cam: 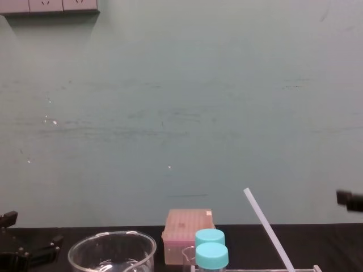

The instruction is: Pick up the stirring rod with one hand, then place it down.

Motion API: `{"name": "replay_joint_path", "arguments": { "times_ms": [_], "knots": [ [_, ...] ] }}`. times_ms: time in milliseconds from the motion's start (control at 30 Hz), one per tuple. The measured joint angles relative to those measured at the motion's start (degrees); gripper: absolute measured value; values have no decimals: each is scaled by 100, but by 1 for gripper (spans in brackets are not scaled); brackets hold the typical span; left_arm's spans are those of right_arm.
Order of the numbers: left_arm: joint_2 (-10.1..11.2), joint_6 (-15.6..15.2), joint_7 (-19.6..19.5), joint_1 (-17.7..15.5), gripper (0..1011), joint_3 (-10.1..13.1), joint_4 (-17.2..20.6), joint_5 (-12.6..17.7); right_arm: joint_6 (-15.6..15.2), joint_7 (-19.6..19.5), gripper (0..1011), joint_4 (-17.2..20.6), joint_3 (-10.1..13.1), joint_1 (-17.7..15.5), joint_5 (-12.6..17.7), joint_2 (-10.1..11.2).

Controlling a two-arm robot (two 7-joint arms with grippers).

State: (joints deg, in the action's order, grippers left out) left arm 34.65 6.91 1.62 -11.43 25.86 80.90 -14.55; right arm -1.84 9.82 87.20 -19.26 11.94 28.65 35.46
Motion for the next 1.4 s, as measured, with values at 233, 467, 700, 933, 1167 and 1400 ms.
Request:
{"name": "replay_joint_path", "arguments": {
  "times_ms": [233, 467, 700, 933, 1167, 1400],
  "knots": [
    [0, 0, 0, 0, 1005, 0, 0, 0, -1300, 1021, 1003, 581, 303, 136, 1044, 311],
    [0, 0, 0, 0, 1005, 0, 0, 0, -2094, 1808, 1003, 976, 224, 365, 1624, 780],
    [0, 0, 0, 0, 1005, 0, 0, 0, -2538, 2184, 1003, 1160, -180, 726, 1605, 1110],
    [0, 0, 0, 0, 1005, 0, 0, 0, -2780, 2348, 1003, 1144, -712, 1172, 1295, 1175],
    [0, 0, 0, 0, 1005, 0, 0, 0, -2954, 2330, 1003, 931, -1167, 1558, 1057, 988],
    [0, 0, 0, 0, 1005, 0, 0, 0, -3036, 2244, 1003, 570, -1538, 1901, 874, 717]
  ]
}}
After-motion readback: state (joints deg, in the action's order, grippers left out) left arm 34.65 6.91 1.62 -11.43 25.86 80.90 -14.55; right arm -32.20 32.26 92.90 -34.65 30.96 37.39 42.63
